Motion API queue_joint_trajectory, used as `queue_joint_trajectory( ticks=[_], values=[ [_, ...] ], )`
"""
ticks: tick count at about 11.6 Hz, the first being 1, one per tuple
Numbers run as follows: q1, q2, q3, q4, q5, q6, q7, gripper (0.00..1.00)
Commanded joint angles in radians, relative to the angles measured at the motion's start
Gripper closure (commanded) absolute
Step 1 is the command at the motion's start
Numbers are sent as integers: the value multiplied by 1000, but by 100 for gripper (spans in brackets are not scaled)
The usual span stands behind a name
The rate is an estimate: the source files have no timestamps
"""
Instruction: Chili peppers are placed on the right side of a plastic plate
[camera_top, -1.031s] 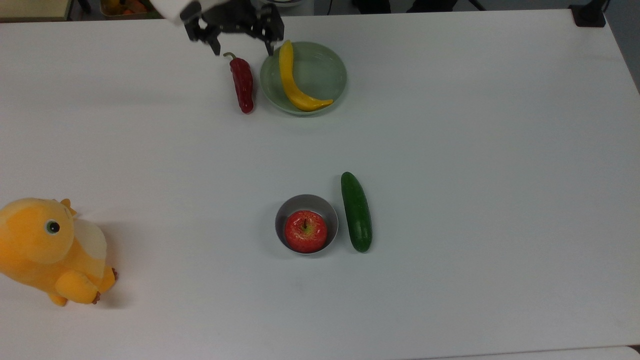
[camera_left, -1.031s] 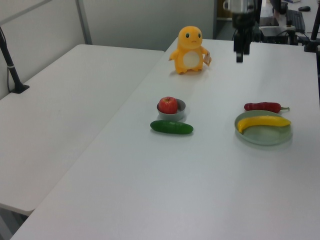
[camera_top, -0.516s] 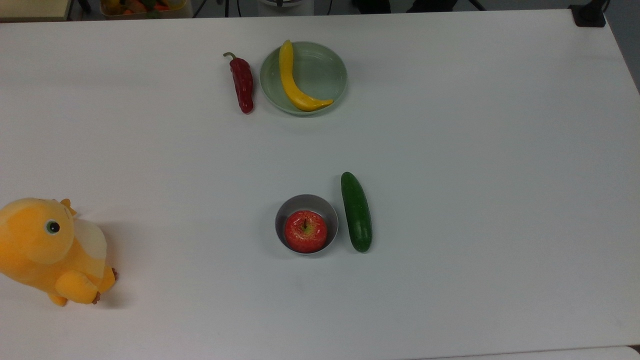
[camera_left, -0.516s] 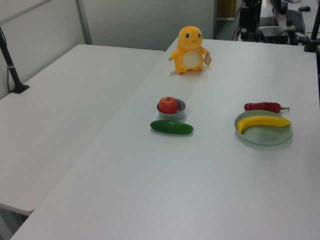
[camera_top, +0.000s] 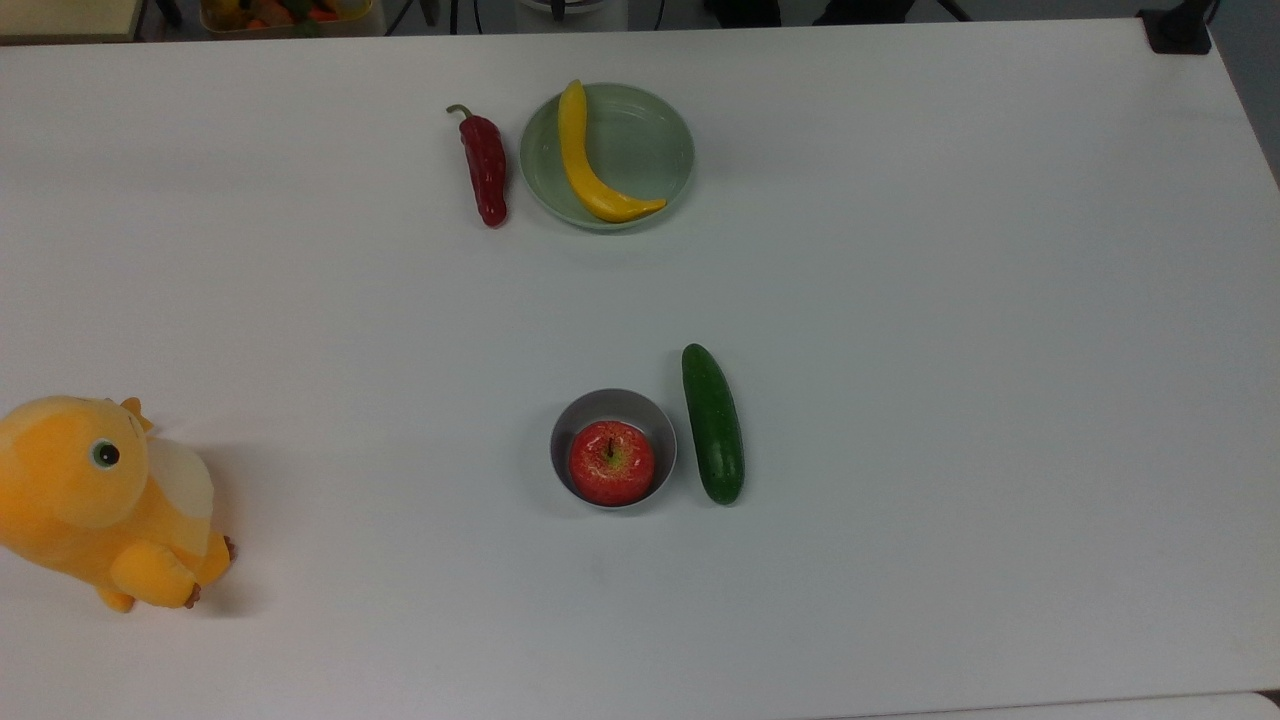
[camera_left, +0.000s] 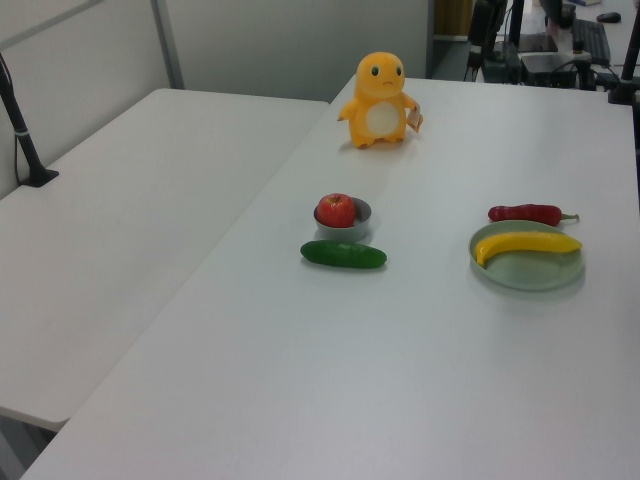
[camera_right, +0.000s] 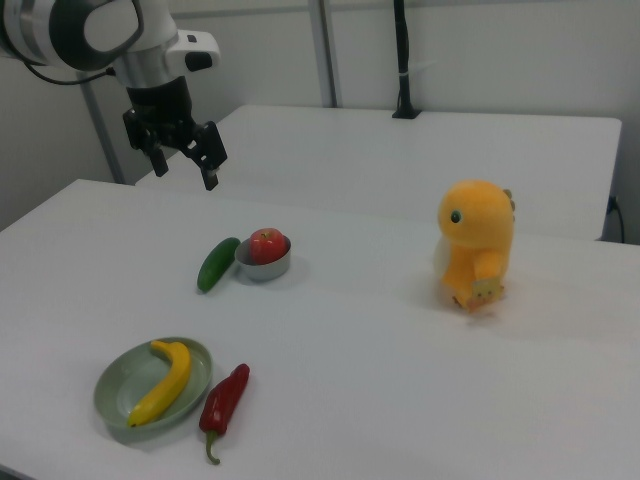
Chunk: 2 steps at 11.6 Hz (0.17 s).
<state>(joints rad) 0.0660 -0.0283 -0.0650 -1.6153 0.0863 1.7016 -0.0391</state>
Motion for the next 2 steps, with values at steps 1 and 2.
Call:
queue_joint_trajectory(
  ticks=[1, 2],
  values=[
    [5, -10, -7, -25, 1, 20, -41, 0],
    [6, -9, -7, -25, 1, 23, -42, 0]
  ],
)
